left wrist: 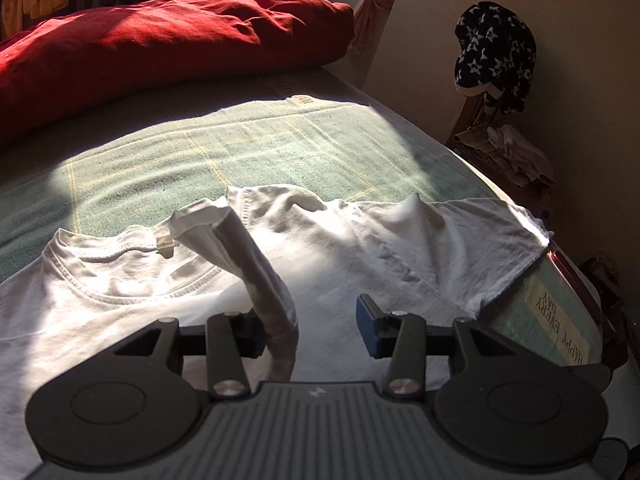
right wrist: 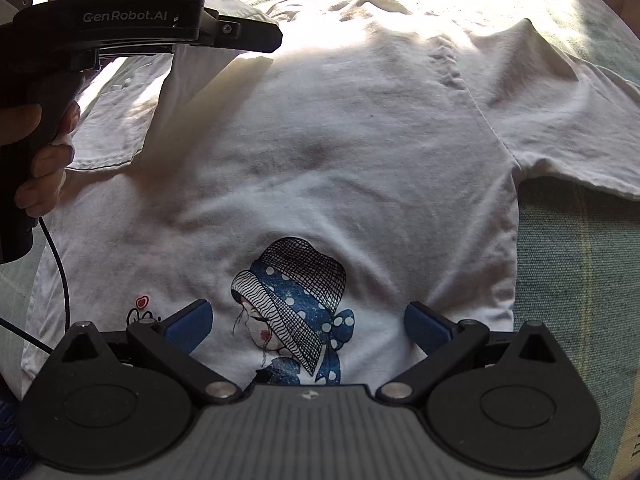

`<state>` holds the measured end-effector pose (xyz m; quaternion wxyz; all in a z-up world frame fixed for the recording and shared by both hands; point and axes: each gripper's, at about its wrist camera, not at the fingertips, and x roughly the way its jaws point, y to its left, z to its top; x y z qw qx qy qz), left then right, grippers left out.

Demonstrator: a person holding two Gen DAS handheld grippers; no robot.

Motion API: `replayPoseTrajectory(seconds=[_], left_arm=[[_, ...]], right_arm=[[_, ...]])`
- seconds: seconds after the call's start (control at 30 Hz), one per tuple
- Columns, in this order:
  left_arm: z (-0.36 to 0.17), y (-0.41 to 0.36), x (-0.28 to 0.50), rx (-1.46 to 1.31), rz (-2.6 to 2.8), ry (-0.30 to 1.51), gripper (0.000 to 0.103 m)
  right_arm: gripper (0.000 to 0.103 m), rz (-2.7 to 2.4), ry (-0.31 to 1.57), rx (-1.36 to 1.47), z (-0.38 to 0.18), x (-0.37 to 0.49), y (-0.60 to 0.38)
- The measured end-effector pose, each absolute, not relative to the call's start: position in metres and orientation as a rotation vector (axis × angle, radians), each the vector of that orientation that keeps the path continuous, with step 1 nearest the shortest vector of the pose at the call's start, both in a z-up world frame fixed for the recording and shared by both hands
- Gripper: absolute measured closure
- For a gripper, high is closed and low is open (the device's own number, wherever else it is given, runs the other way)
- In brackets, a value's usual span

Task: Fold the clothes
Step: 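Carry the shirt side across the body and lay it down with the left tool, then open the left tool to release the folded shirt side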

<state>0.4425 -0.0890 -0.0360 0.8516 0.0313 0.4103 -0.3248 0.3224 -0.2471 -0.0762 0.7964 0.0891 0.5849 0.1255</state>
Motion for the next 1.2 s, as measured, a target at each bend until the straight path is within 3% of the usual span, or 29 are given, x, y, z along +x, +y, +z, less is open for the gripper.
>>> replayPoseTrajectory(seconds=[0.13,0.33,0.5,0.7,1.2], left_arm=[[-0.036,-0.100,0.441,0.210,-0.674,0.836,0.058],[-0.035,-0.121,0.424,0.481,-0.732,0.758,0.056],[-0.025,-0.111,0.420,0.419,-0.797,0.755,0.046],[-0.034,-0.064,0.410,0.344,-0.698,0.838,0.041],[-0.071,0.067,0.377,0.116,-0.404,1.039,0.041]], right_arm=[[0.000,0.297,1.272,-0.007,-0.079,0.318,-0.224],[0.000,0.306,1.271,0.006,-0.071,0.319,-0.230],[0.000,0.312,1.269,0.023,-0.065,0.320,-0.236],[0.000,0.341,1.234,0.105,-0.054,0.333,-0.238],[0.000,0.408,1.159,0.325,-0.035,0.373,-0.226]])
